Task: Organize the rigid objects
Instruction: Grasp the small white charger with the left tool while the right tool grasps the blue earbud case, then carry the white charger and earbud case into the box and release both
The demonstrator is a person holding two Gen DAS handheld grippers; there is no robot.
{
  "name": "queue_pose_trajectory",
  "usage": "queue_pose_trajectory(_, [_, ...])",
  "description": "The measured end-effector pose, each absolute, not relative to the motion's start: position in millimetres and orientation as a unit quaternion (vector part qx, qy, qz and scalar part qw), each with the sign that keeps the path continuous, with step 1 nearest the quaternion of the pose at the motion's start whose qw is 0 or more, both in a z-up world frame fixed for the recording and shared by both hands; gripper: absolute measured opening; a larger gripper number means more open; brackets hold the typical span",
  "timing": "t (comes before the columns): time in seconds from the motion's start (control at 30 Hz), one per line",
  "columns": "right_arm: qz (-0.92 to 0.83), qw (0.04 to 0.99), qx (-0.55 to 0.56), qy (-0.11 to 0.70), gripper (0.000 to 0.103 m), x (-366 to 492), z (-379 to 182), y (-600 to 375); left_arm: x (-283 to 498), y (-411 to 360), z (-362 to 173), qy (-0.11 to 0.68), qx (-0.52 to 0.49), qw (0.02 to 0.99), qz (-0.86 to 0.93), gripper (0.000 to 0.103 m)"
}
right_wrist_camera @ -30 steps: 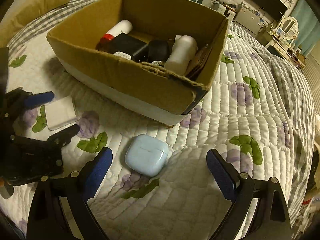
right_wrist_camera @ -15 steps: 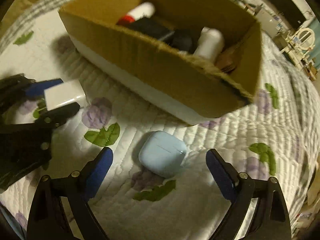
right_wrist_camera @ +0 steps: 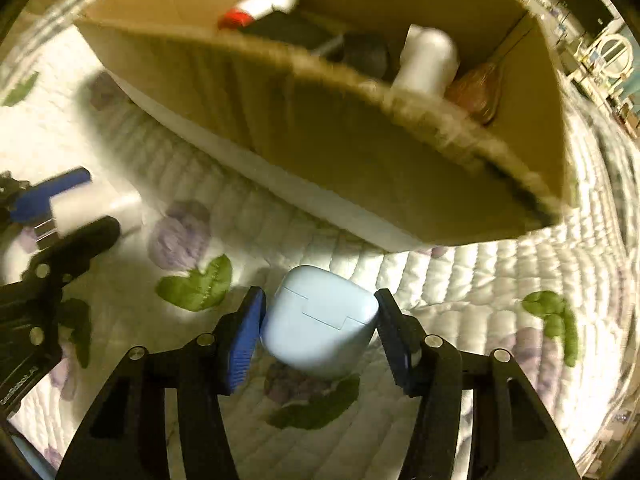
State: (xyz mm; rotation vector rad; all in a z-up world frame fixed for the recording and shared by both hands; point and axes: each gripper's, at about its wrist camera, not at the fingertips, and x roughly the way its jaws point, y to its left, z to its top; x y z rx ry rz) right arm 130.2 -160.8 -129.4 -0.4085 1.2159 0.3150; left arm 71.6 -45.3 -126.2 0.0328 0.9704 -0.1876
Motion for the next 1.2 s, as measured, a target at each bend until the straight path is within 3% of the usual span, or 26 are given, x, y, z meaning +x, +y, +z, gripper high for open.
queue_pose_trajectory(0.6, [0.19, 0.856, -0.171, 0.449, 0.055, 79, -22, -173, 56, -53, -59, 0.411, 0.02, 0.906, -0.102, 0.042])
queue_pose_trajectory(1.03, [0.168, 0.907, -0.136, 0.362, 0.055, 107, 71, -184, 94, -48, 26, 0.321, 0.041, 0.942, -0.082, 0.042])
queue_pose_trajectory(1.2, [0.151, 0.921, -0.1, 0.344, 0.055, 133, 85, -187, 125, -50, 35, 0.304, 0.045, 0.949, -0.073, 0.042])
